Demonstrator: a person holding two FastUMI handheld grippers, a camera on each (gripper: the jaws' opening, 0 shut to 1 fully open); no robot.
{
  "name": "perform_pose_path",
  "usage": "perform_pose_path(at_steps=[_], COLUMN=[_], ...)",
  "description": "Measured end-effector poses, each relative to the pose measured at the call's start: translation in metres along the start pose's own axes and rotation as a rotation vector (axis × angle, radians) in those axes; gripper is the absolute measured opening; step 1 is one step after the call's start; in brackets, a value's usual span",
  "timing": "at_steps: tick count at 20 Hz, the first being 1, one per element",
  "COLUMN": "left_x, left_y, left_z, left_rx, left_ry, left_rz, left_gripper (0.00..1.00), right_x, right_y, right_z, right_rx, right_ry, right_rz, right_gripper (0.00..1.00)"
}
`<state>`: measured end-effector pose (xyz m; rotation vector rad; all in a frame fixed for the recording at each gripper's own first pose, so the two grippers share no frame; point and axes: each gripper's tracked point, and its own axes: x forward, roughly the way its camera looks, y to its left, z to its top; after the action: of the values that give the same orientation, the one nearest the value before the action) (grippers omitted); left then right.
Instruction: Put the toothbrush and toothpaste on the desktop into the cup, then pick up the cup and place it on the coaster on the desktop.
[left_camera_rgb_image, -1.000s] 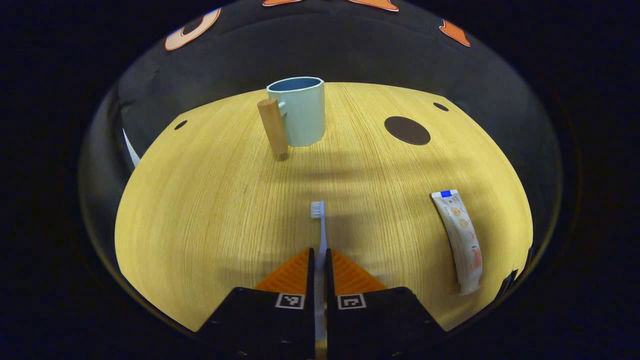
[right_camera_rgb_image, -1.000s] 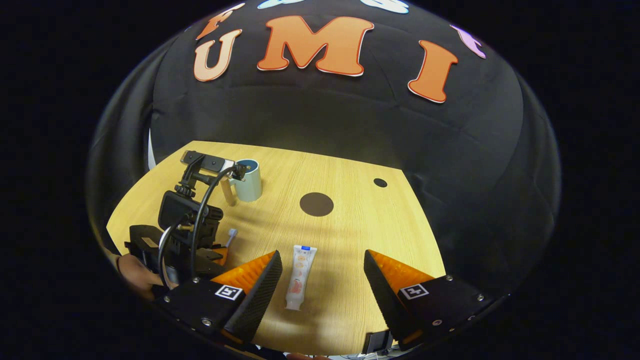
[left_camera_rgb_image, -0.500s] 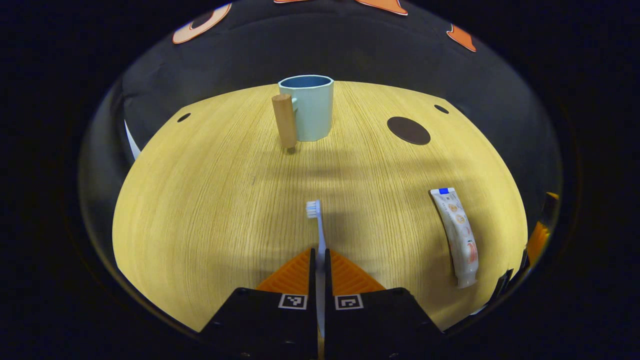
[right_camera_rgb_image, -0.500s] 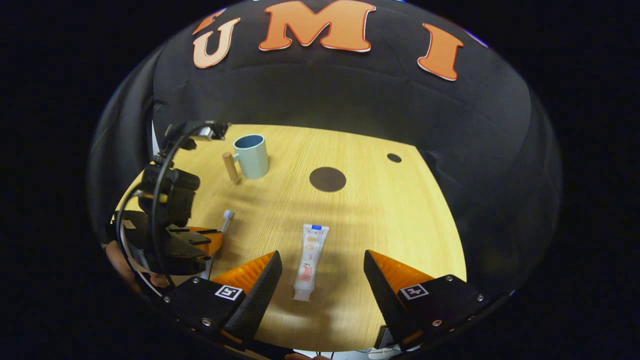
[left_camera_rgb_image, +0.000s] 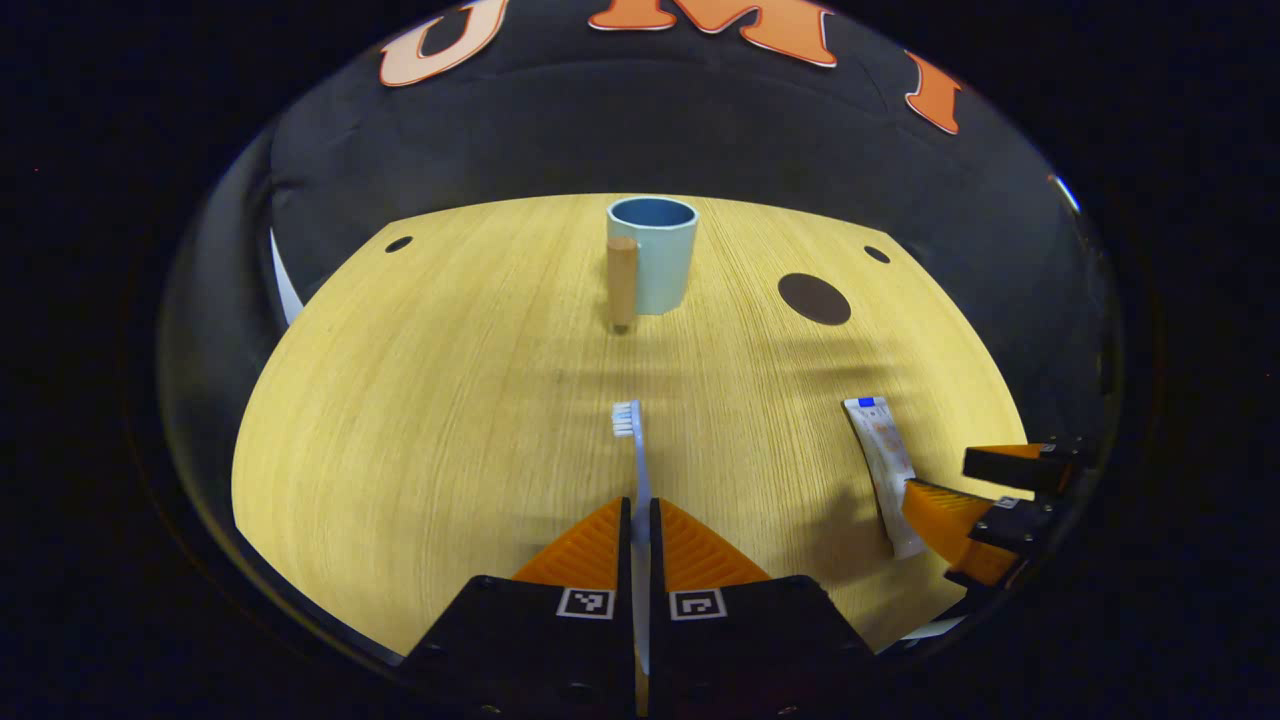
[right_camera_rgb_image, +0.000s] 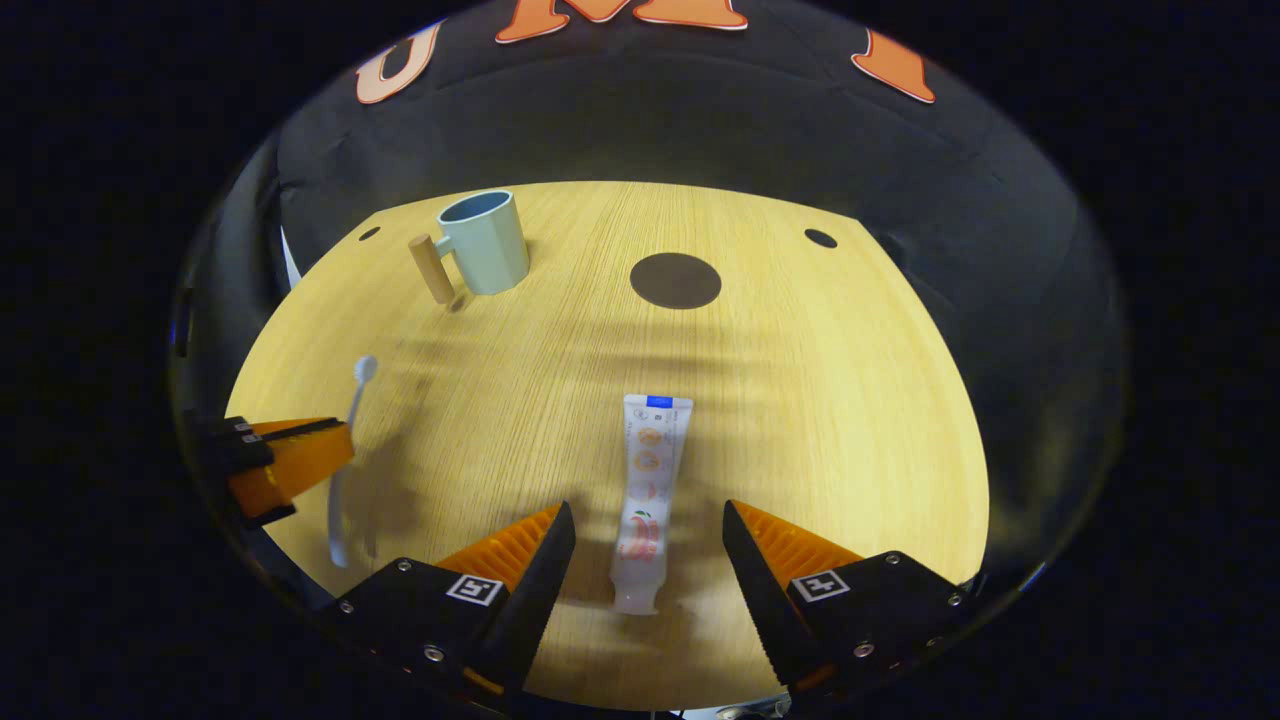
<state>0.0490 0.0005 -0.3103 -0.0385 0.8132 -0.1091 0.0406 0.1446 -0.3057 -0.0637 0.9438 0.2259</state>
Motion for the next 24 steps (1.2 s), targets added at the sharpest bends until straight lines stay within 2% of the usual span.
perform_pose_path(at_steps=[1,2,3,5,7,8,10,12,20,24], left_x=[-0.005,-0.01,-0.018,-0.025,-0.031,-0.034,-0.039,-0.039,-0.024,-0.014], left_y=[0.006,0.012,0.016,0.021,0.026,0.027,0.026,0.027,0.024,0.023], left_z=[0.007,0.016,0.023,0.035,0.052,0.055,0.065,0.081,0.163,0.2], left_rx=[0.0,0.003,0.006,0.007,0.023,0.028,0.033,0.042,0.047,0.021], left_ry=[-0.015,-0.036,-0.055,-0.086,-0.121,-0.138,-0.161,-0.194,-0.299,-0.345], left_rz=[0.004,0.012,0.013,0.014,0.021,0.022,0.007,-0.001,-0.049,-0.07], left_gripper=[0.06,0.06,0.06,0.06,0.06,0.06,0.05,0.05,0.05,0.06], right_x=[0.007,0.011,0.015,0.02,0.022,0.024,0.025,0.029,0.036,0.037], right_y=[0.002,0.003,0.005,0.006,0.004,0.004,-0.004,-0.004,0.002,0.002], right_z=[-0.002,-0.005,-0.006,-0.009,-0.01,-0.011,-0.009,-0.012,-0.013,-0.012], right_rx=[0.009,0.018,0.024,0.024,0.025,0.028,0.043,0.067,0.04,0.061], right_ry=[0.019,0.035,0.048,0.065,0.075,0.079,0.085,0.108,0.137,0.131], right_rz=[-0.002,-0.003,-0.002,-0.004,-0.012,-0.013,-0.011,-0.007,-0.006,0.014], right_gripper=[0.88,0.79,0.82,0.76,0.64,0.53,0.43,0.37,0.36,0.28])
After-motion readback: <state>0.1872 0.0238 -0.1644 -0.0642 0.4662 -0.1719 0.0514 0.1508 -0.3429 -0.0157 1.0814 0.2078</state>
